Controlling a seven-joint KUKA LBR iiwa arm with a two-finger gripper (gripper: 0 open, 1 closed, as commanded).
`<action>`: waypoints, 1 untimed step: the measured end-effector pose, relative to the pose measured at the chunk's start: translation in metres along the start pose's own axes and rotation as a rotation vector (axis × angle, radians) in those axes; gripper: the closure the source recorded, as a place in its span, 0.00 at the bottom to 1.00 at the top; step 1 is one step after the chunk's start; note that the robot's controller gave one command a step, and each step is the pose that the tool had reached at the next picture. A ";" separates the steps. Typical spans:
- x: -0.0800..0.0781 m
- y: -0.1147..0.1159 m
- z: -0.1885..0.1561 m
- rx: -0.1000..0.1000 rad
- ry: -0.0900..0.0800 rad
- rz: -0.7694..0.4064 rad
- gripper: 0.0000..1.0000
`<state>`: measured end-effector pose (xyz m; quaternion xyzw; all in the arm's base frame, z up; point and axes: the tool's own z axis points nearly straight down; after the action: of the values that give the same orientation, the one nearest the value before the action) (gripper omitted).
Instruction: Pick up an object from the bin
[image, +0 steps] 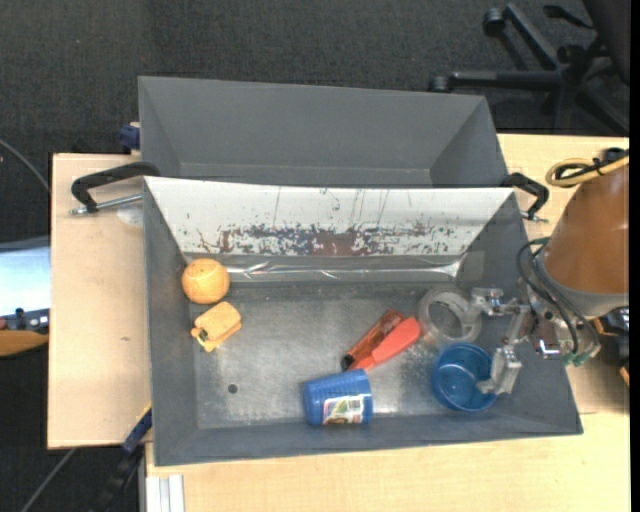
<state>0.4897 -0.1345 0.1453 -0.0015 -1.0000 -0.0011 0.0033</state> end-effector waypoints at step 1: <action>-0.001 0.001 -0.004 0.001 -0.007 -0.002 0.00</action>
Offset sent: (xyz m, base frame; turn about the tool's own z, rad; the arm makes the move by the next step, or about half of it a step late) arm 0.0097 0.0257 -0.0748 0.0003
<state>0.4910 -0.1338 0.1496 -0.0003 -1.0000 -0.0004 -0.0002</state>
